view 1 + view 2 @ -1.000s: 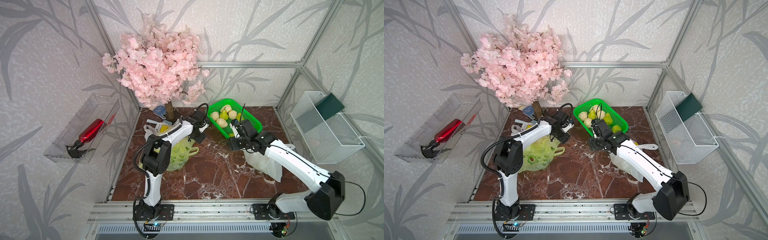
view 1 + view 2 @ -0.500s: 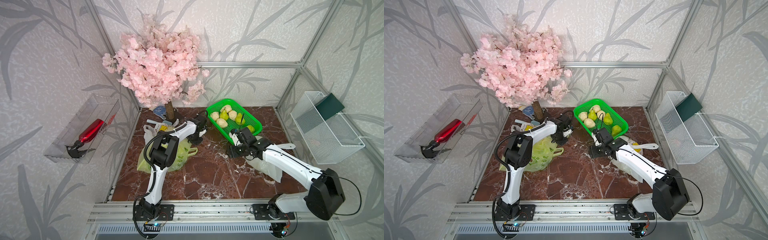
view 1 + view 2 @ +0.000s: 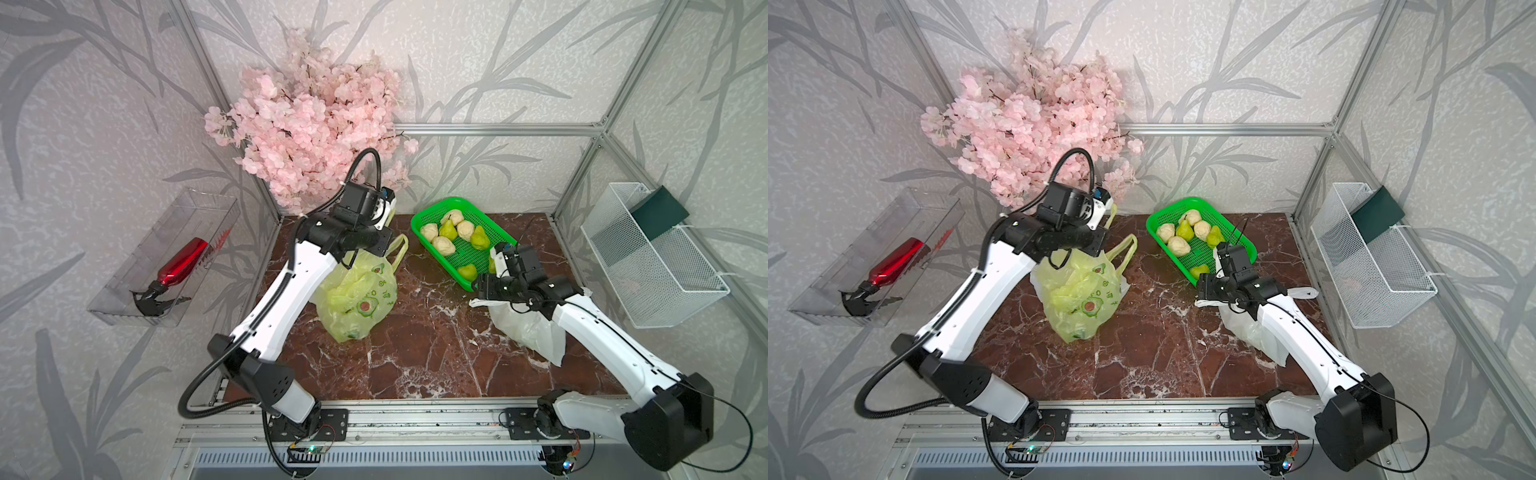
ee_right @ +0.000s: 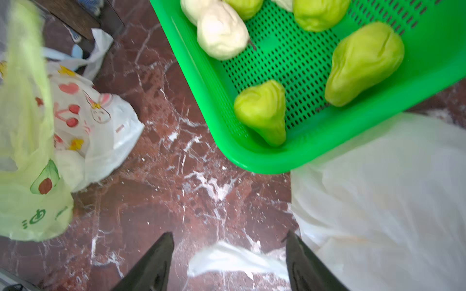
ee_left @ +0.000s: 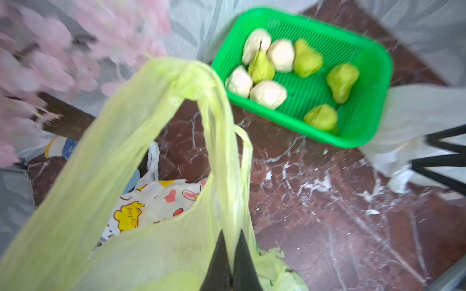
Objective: Place the pears into plastic bags & tie knots
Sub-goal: Pick up the plastic bag, then pick up the pear from the basket.
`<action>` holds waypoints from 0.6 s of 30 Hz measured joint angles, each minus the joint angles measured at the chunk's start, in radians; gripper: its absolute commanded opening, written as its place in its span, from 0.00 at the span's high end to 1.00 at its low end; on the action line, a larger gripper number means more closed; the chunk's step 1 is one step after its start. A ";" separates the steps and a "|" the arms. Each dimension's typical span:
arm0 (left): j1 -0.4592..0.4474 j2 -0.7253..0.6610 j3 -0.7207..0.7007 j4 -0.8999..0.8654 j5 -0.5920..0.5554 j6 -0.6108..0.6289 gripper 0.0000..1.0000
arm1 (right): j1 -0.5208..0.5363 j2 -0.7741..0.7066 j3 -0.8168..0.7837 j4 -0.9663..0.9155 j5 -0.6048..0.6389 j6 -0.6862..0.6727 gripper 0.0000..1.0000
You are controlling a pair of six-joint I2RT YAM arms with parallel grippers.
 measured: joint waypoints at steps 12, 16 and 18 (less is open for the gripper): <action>0.045 -0.202 -0.340 0.346 0.492 -0.132 1.00 | 0.000 0.668 0.486 0.153 0.049 -0.003 0.19; 0.117 -0.210 -0.411 0.462 0.603 -0.191 1.00 | 0.004 0.827 0.648 0.111 0.067 -0.043 0.18; 0.142 -0.211 -0.436 0.512 0.637 -0.211 1.00 | 0.005 0.887 0.718 0.093 0.082 -0.061 0.18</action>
